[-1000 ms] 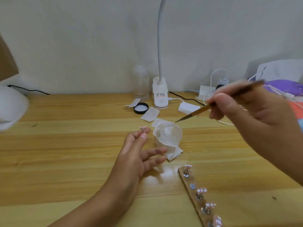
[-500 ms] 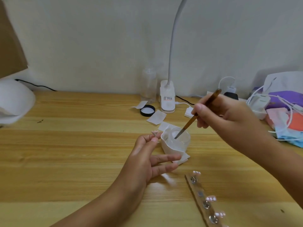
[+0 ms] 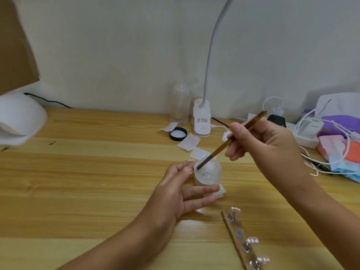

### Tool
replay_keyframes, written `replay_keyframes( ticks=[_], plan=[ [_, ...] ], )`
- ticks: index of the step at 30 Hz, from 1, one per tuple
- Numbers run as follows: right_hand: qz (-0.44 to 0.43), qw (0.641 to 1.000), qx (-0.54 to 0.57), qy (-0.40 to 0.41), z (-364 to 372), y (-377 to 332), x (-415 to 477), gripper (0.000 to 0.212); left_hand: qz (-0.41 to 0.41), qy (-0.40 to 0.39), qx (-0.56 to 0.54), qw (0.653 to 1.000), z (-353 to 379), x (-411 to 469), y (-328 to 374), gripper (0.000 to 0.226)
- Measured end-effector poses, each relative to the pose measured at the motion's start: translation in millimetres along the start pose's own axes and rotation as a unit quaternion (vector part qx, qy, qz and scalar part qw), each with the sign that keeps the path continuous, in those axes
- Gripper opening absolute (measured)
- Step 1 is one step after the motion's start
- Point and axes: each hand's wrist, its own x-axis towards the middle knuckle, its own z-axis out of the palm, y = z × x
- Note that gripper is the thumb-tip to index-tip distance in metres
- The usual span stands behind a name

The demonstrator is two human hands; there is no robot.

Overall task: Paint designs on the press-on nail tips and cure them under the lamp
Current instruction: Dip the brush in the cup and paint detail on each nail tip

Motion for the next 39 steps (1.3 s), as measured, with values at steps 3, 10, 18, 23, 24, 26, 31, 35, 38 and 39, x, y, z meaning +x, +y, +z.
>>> replay_keyframes(
  ticks=[3,10,18,23,24,26,31,35,38,39],
  plan=[
    [-0.003,1.0,-0.013,-0.01,-2.9,-0.6,-4.9,0.02,-0.009,-0.014,-0.008,1.0,-0.1,-1.0,2.3,0.022],
    [-0.078,0.996,-0.023,0.026,-46.0,5.7,-41.1,0.016,-0.04,-0.042,-0.03,0.998,-2.7,1.3,4.1,0.037],
    [0.056,0.99,0.107,0.079,-59.4,44.1,-64.4,0.051,-0.021,0.009,-0.034,0.999,-1.7,2.8,-0.1,0.046],
    [0.091,0.979,0.173,0.061,-59.4,52.9,-60.4,0.049,0.017,0.099,-0.011,0.995,-2.5,3.8,-4.5,0.024],
    [0.095,0.978,0.179,0.055,-59.4,54.0,-59.5,0.049,0.026,0.115,-0.003,0.993,-2.7,3.9,-5.4,0.017],
    [0.106,0.977,0.179,0.045,-59.4,56.1,-59.5,0.05,0.032,0.12,0.033,0.992,-2.9,3.2,-7.0,0.008],
    [0.113,0.978,0.173,0.033,-63.0,61.6,-60.5,0.05,0.036,0.092,0.109,0.989,-2.7,1.2,-9.2,0.017],
    [0.112,0.977,0.177,0.035,-64.5,62.0,-61.0,0.049,0.036,0.071,0.131,0.988,-2.6,-1.4,-9.6,0.022],
    [0.112,0.976,0.181,0.039,-65.4,62.9,-60.9,0.032,0.041,0.065,0.142,0.987,-2.6,-2.3,-9.1,0.025],
    [0.111,0.976,0.181,0.042,-65.9,63.7,-60.8,0.024,0.043,0.059,0.148,0.986,-2.4,-2.8,-9.0,0.025]
  ],
)
